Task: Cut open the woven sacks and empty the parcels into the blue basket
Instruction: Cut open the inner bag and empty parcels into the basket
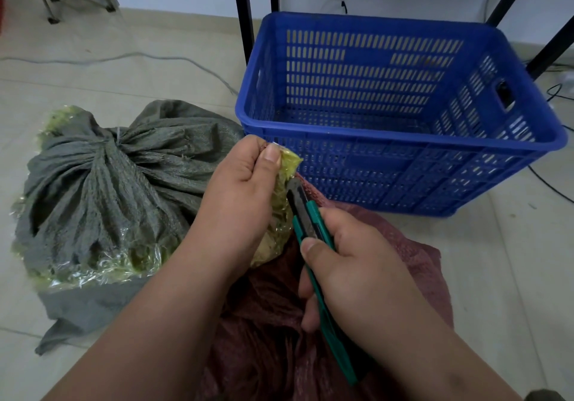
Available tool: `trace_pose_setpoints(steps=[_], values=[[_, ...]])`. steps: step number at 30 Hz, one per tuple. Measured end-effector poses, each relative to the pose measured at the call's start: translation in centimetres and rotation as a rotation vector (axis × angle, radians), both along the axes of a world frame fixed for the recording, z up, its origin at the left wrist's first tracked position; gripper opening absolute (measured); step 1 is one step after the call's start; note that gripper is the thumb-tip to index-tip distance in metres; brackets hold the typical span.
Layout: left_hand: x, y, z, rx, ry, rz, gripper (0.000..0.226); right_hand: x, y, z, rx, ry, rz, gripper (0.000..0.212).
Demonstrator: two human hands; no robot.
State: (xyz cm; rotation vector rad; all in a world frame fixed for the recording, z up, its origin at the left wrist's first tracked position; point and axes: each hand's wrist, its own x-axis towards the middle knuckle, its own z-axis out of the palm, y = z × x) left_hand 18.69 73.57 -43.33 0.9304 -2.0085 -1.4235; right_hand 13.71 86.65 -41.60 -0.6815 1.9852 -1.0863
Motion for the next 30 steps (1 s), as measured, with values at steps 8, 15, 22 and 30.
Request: trace_pose_setpoints(steps=[8,15,22,30], values=[[0.2,-0.7,-0.7,0.443,0.229,0.085,0.028,0.5,0.9,0.3,0.141,0.382,0.158,0.007],[-0.5,-0.1,-0.1,0.536,0.352,-0.049,0.023,0.3,0.6,0.1,0.096,0.433,0.11,0.004],[-0.6,-1.6,0.4,0.602,0.507,0.113,0.025,0.9,1.0,0.0,0.259,0.49,0.268,0.01],[-0.9,-2.0,0.8,0.651,0.504,0.145,0.025,0.2,1.2,-0.4,0.272,0.517,0.286,0.01]])
